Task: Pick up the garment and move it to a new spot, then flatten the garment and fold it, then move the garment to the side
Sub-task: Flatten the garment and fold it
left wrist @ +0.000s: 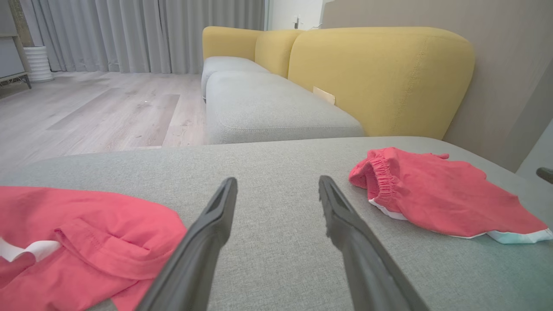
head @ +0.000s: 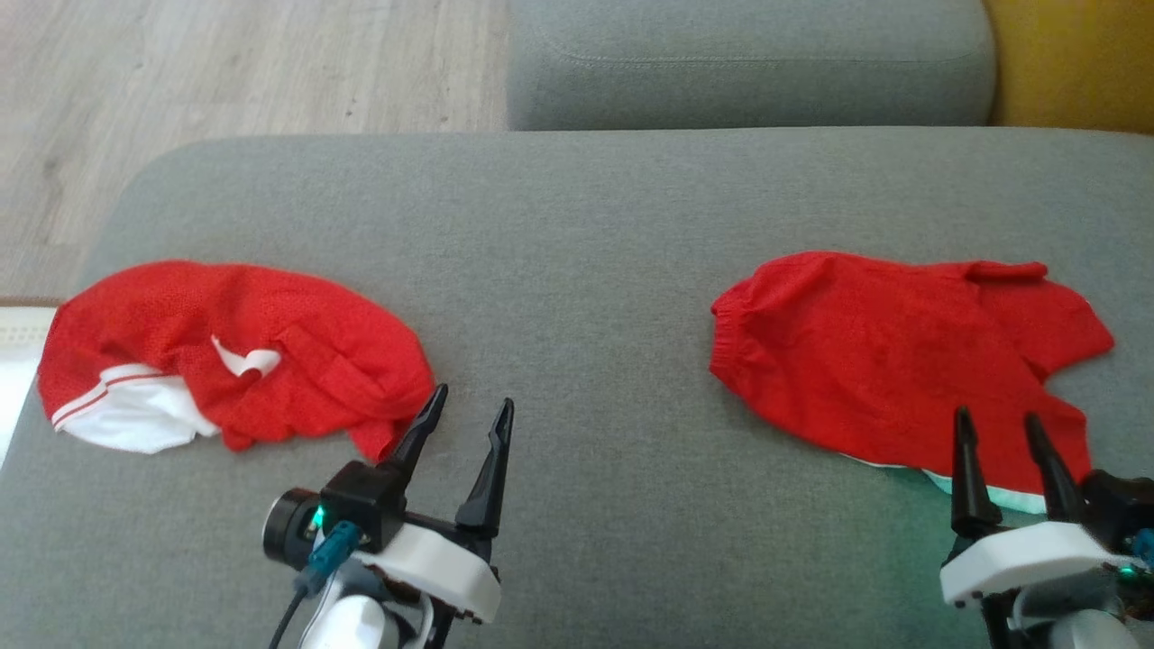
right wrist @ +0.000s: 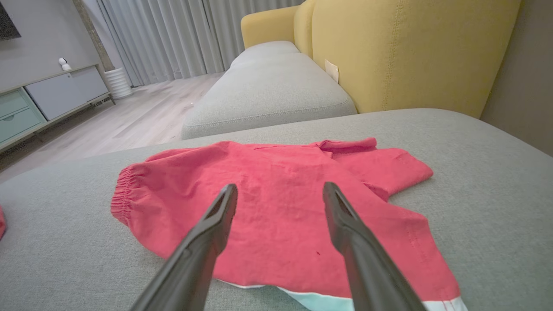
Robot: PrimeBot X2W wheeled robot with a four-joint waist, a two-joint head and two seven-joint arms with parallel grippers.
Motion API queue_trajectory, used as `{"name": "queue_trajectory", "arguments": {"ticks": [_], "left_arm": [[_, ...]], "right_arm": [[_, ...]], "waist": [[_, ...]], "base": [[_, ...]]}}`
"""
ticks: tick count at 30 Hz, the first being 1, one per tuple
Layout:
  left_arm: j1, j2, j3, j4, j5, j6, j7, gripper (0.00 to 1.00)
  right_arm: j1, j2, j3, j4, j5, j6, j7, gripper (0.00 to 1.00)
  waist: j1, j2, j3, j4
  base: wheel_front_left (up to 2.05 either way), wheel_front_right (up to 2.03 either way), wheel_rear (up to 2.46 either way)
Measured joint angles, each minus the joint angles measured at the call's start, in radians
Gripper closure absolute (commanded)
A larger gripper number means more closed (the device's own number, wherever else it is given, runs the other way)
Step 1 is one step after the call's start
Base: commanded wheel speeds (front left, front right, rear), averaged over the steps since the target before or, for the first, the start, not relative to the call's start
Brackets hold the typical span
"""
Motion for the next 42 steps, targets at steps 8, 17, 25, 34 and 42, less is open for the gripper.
{"name": "queue_trajectory", "arguments": {"ticks": [8,17,25,34,42], "left_arm": [[-0.001,-0.001,0.002,-0.015,0.007,0.018,0.0,0.0],[0.0,-0.002,0.017,-0.034,-0.004,0.043,0.0,0.0],[0.0,-0.002,0.019,-0.036,-0.004,0.043,0.0,0.0],[-0.025,-0.002,-0.009,-0.037,-0.031,0.043,0.0,0.0],[-0.06,-0.005,-0.045,-0.034,-0.048,0.049,0.0,0.0]], "right_arm": [[-0.002,0.0,0.051,-0.017,0.0,0.0,-0.027,0.0],[-0.003,0.0,0.109,-0.03,0.012,0.0,-0.069,0.0],[-0.003,0.0,0.115,-0.028,0.019,0.0,-0.07,0.0],[-0.089,-0.032,0.265,0.057,-0.052,0.0,-0.022,0.0],[-0.258,-0.084,0.298,0.244,-0.13,0.0,0.002,0.0]], "waist": [[0.0,0.0,0.025,0.04],[0.0,0.0,0.022,0.063],[0.0,0.0,0.021,0.061],[0.0,0.0,0.078,0.081],[0.0,0.0,0.126,0.147]], "base": [[0.0,0.0,0.0],[0.0,0.0,0.0],[0.0,0.0,0.0],[0.0,0.0,0.0],[0.0,0.0,0.0]]}}
